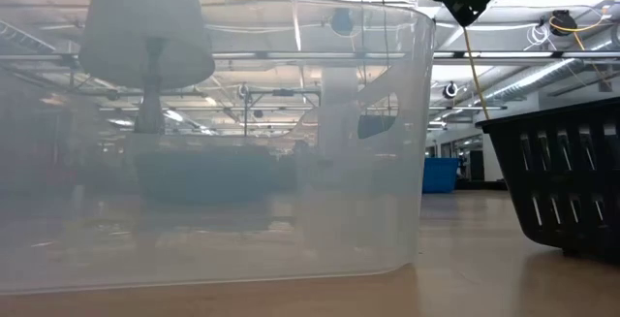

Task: Stack baskets by color
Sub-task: Put the bottom left transparent bin on the top left transparent bin

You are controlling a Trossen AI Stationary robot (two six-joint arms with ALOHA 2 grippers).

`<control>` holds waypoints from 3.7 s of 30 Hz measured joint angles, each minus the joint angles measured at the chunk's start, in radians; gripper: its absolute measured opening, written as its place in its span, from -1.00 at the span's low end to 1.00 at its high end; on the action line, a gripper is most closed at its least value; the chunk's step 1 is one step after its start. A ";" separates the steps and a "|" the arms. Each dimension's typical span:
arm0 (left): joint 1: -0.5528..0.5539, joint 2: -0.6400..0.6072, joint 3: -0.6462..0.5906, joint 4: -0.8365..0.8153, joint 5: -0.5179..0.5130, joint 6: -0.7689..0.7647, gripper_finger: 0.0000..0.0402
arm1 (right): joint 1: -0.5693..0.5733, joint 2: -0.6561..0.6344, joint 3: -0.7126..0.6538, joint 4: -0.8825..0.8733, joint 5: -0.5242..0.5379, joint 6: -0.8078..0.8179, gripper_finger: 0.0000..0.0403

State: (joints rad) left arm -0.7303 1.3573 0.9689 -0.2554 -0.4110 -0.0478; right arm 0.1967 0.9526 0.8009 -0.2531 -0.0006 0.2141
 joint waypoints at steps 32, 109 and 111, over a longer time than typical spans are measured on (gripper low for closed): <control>0.050 0.568 0.518 -0.332 0.271 -0.633 -0.14 | 0.000 -0.001 0.000 -0.006 0.000 -0.001 -0.40; 0.194 0.337 0.512 -0.581 0.193 0.329 -0.98 | 0.243 0.419 0.371 -0.118 0.076 -0.223 -0.35; 0.219 0.334 0.512 -0.587 0.192 0.423 -0.98 | 0.260 0.457 0.413 -0.124 0.076 -0.219 -0.31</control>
State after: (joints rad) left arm -0.5114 1.6913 1.4811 -0.8421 -0.2188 0.3754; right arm 0.4571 1.4100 1.2139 -0.3770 0.0750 -0.0047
